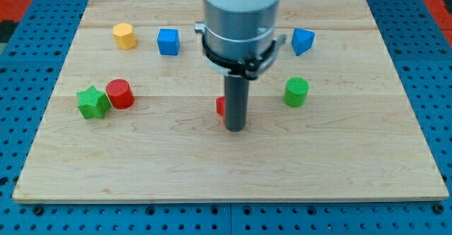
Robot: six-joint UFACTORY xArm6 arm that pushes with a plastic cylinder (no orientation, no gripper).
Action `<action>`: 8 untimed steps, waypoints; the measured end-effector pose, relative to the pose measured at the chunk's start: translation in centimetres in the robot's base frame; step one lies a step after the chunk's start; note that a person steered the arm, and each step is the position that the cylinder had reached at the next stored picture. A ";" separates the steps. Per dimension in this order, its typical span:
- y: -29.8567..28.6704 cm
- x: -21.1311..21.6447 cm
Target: Move the red circle to the bottom side of the blue cube
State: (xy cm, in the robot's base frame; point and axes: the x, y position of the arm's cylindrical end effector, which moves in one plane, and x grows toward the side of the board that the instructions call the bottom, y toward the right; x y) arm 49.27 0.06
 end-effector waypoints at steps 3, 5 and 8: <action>-7.7 5.1; -20.8 3.7; -20.1 -3.1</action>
State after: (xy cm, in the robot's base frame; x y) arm 46.15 -20.04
